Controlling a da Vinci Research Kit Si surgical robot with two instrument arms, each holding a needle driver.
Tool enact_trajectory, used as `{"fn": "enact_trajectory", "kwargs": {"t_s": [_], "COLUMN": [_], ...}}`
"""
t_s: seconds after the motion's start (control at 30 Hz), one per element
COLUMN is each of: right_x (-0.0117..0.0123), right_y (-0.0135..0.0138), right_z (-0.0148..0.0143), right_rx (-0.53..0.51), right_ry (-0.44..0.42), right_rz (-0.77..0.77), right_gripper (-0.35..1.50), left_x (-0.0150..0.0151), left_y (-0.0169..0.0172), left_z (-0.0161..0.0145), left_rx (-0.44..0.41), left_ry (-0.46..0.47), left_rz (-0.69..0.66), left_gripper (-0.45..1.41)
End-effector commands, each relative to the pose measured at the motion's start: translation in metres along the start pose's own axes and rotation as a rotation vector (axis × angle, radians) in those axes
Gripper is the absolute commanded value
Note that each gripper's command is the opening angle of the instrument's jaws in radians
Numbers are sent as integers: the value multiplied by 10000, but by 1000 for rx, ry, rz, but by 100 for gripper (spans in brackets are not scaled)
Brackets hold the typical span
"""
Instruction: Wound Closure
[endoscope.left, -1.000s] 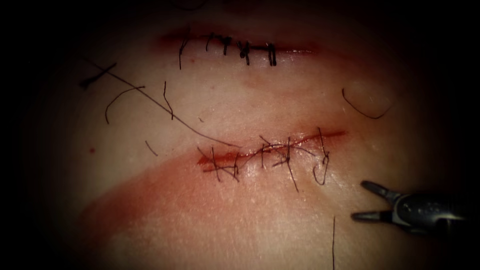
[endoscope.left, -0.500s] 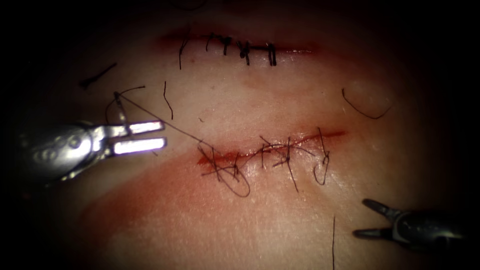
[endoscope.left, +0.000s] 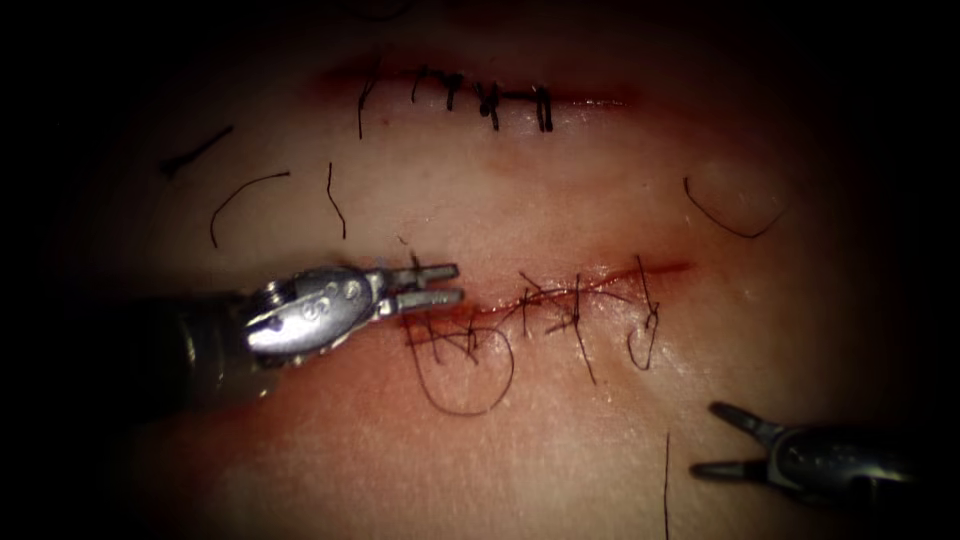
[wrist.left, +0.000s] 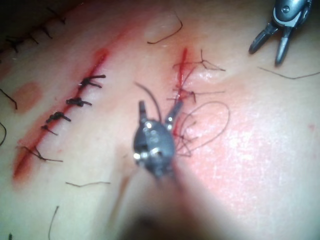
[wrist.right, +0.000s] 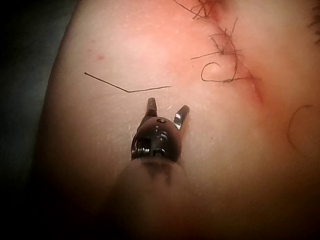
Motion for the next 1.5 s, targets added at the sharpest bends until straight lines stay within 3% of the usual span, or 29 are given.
{"fn": "enact_trajectory", "kwargs": {"t_s": [0.03,0.07,0.13,0.4,0.43,0.5,0.63,0.8,1.1,1.2,1.23,1.3,1.4,1.5], "right_x": [-1,0,0,-1,-1,-1,5,25,32,37,42,48,55,69], "right_y": [-10,-10,-10,-10,-10,-10,-10,-19,-14,-4,2,10,18,38], "right_z": [9,10,10,10,10,9,13,27,19,14,10,6,4,0], "right_rx": [11,10,10,11,11,11,5,25,32,3,0,2,3,47], "right_ry": [5,5,4,5,5,5,7,36,40,75,91,91,87,115], "right_rz": [3,3,3,3,3,2,8,18,24,35,46,30,13,-34], "right_gripper": [148,148,148,148,148,148,148,148,148,148,148,148,148,147], "left_x": [-8,-12,-17,-9,7,15,72,111,154,145,135,122,111,89], "left_y": [-6,-11,-17,-8,0,1,9,29,66,82,88,92,92,79], "left_z": [5,1,-7,-55,-76,-83,-109,-107,-103,-82,-69,-54,-41,-16], "left_rx": [9,16,12,44,78,85,118,82,38,12,-13,-26,-54,-147], "left_ry": [0,-3,-4,-29,-67,-82,-70,45,73,94,110,122,138,152], "left_rz": [-26,-47,-86,-46,7,17,8,13,27,74,101,120,136,173], "left_gripper": [99,113,121,126,125,125,125,125,123,114,101,91,86,78]}}
